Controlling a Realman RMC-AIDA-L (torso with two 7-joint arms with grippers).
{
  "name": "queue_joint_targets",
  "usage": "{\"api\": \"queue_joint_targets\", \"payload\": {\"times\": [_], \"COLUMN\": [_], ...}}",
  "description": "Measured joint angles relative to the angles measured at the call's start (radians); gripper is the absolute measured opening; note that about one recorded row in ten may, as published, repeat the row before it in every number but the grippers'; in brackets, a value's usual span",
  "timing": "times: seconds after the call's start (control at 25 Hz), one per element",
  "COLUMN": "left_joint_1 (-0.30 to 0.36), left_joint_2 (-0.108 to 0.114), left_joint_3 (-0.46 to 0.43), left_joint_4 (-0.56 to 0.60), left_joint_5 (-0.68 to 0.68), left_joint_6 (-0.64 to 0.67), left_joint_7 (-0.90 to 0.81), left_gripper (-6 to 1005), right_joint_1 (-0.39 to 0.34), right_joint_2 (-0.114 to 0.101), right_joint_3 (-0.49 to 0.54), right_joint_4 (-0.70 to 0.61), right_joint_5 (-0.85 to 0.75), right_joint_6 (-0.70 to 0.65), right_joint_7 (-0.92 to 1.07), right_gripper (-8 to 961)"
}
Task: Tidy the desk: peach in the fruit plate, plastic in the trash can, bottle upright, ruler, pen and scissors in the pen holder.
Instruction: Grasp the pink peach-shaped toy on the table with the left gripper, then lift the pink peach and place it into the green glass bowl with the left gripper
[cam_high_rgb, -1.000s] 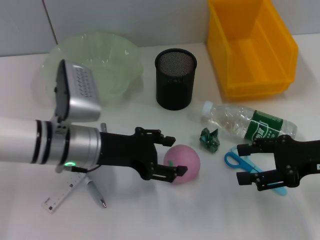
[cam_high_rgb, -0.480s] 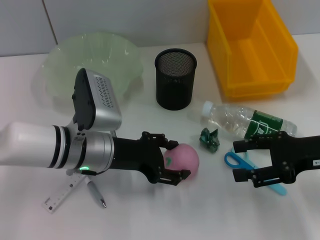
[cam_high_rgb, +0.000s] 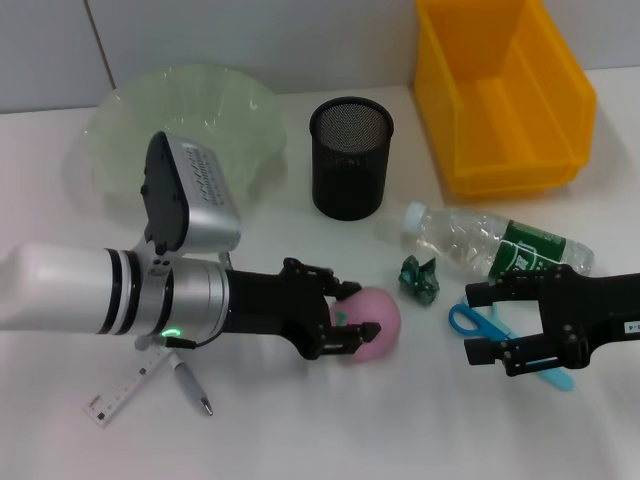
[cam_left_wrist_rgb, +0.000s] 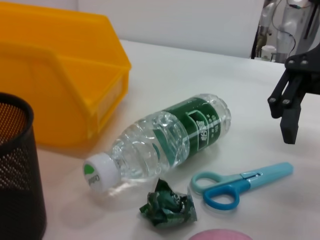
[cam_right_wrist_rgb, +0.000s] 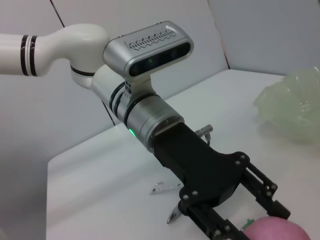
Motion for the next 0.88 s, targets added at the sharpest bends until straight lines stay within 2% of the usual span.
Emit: {"api": "queue_joint_targets", "payload": {"times": [0.2, 0.36, 0.52, 0.6, 0.64, 0.68, 0.76, 0.8, 0.84, 0.88], "left_joint_1": [0.001, 0.029, 0.099, 0.099, 0.145, 0.161, 0.184, 0.194, 0.194, 0.190], "left_joint_2": [0.000, 0.006, 0.010, 0.010, 0.010, 0.010, 0.009, 0.008, 0.008, 0.006], "left_joint_3": [0.011, -0.034, -0.258, -0.258, -0.430, -0.488, -0.556, -0.591, -0.591, -0.598], "left_joint_4": [0.001, 0.026, 0.091, 0.091, 0.106, 0.095, 0.061, 0.012, 0.012, -0.031], "left_joint_5": [0.000, -0.012, -0.025, -0.025, -0.076, -0.126, -0.222, -0.314, -0.314, -0.380], "left_joint_6": [0.002, 0.021, 0.122, 0.122, 0.185, 0.201, 0.206, 0.180, 0.180, 0.128], "left_joint_7": [-0.003, -0.023, -0.029, -0.029, -0.008, 0.019, 0.084, 0.168, 0.168, 0.246], "left_gripper": [510, 368, 286, 273, 266, 259, 246, 242, 237, 233], "right_joint_1": [0.001, 0.000, -0.002, -0.003, -0.003, -0.004, -0.004, -0.004, -0.004, -0.003], "right_joint_2": [0.000, 0.000, -0.002, -0.003, -0.003, -0.003, -0.003, -0.002, -0.001, -0.001], "right_joint_3": [0.000, 0.001, 0.001, 0.002, 0.004, 0.004, 0.002, 0.001, 0.000, 0.000], "right_joint_4": [0.000, 0.000, 0.000, 0.000, 0.000, 0.000, 0.000, 0.000, 0.000, 0.000], "right_joint_5": [0.000, 0.000, 0.000, 0.000, 0.000, 0.000, 0.000, 0.000, 0.000, 0.000], "right_joint_6": [0.000, 0.000, 0.001, 0.001, 0.001, 0.002, 0.004, 0.007, 0.010, 0.012], "right_joint_7": [-0.001, -0.002, -0.002, -0.002, -0.002, -0.002, -0.002, -0.002, -0.003, -0.003], "right_gripper": [819, 819, 818, 818, 818, 818, 818, 818, 818, 818]}}
